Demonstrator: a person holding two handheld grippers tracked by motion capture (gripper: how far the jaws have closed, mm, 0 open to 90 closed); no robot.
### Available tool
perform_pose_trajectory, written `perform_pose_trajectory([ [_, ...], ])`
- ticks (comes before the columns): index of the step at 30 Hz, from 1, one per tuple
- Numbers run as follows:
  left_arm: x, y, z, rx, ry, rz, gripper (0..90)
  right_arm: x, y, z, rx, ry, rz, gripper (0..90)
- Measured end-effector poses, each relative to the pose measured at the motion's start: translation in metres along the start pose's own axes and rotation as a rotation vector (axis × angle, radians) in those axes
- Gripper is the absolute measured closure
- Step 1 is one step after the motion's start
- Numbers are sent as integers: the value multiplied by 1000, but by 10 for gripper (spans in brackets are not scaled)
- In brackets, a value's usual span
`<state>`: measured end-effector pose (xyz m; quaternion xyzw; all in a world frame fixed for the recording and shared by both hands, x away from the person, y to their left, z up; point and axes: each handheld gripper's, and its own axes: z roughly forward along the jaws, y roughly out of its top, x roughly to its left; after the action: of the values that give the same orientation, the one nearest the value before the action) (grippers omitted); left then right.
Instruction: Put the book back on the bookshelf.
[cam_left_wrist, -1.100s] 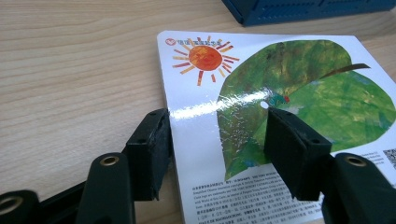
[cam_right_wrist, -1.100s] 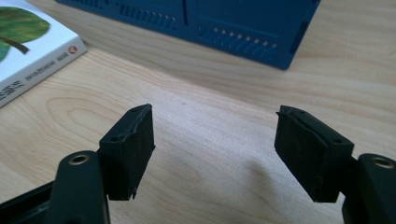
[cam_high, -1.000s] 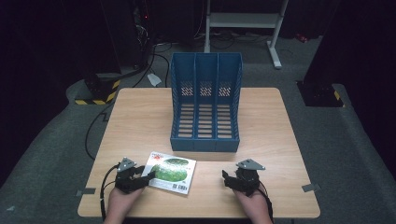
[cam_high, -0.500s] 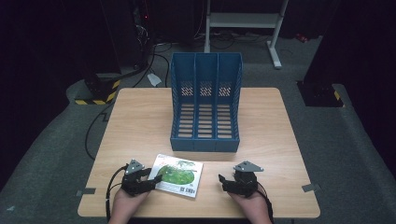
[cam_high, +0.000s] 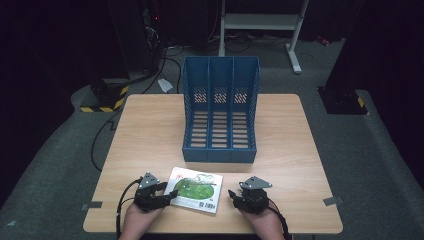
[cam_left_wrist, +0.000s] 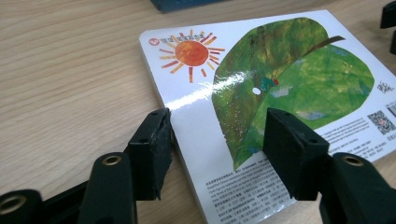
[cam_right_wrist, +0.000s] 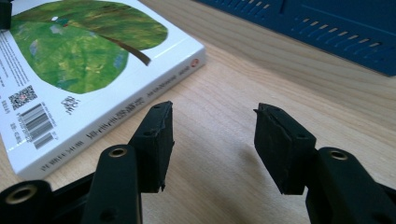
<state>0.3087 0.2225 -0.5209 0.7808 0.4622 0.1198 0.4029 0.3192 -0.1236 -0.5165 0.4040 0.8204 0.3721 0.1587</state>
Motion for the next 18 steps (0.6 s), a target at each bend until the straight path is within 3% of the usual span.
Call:
perform_pose_trajectory([
  [5, -6, 1, 4, 3, -36, 6, 428, 3, -1, 3, 17, -26, -10, 499],
  [18, -17, 2, 10, 4, -63, 22, 428, 0, -2, 5, 27, -51, -11, 517],
])
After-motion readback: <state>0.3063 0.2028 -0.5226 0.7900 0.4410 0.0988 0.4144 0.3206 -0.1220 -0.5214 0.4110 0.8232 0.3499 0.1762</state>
